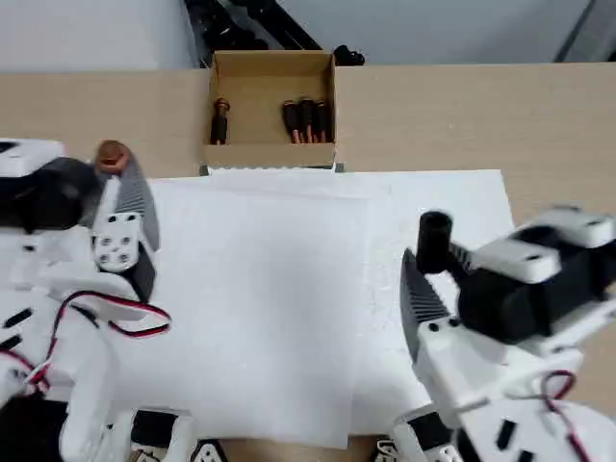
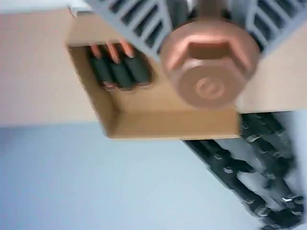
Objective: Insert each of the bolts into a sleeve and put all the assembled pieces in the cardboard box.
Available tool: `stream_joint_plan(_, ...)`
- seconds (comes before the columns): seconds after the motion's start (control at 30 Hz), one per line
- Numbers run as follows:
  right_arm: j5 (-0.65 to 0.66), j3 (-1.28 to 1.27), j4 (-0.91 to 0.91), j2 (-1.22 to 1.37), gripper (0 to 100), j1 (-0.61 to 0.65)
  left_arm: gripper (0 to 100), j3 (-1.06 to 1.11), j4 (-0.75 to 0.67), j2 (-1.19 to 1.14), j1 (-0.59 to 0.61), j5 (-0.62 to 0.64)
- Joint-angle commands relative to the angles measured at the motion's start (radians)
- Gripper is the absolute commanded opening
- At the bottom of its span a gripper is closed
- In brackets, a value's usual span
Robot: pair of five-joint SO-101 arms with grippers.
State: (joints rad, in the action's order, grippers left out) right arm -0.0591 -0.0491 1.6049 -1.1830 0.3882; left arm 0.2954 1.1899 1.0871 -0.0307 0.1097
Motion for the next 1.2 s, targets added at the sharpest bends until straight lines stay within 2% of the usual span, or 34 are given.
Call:
stream_joint_plan(0.0,-0.002,-0.321,-0.206,-0.179,0.9,0.007,1,0.010,-0.048,0.011,-0.057,0.003)
stream_joint_plan(0.13,-0.002,-0.701,-0.530,-0.387,0.4,0.013,1,0.036,-0.117,0.012,-0.130,0.003)
stream_joint_plan(0.23,0.002,-0.939,-0.717,-0.509,0.4,0.096,1,0.039,-0.157,0.006,-0.166,0.003)
stream_joint_plan(0.33,0.002,-1.091,-0.842,-0.550,0.4,0.202,1,0.039,-0.161,0.005,-0.183,0.003)
stream_joint_plan(0.47,0.002,-1.192,-0.977,-0.524,0.4,0.246,1,0.039,-0.158,0.005,-0.193,0.005)
stream_joint_plan(0.77,0.002,-1.237,-1.168,-0.412,0.4,0.266,1,0.036,-0.161,0.005,-0.362,0.009)
stream_joint_plan(1.0,-0.003,-1.252,-1.182,-0.403,0.4,0.266,1,0.035,-0.176,-0.041,-0.466,0.060)
stream_joint_plan(1.17,-0.006,-1.303,-1.185,-0.407,0.4,0.266,1,0.036,-0.261,-0.129,-0.505,0.072)
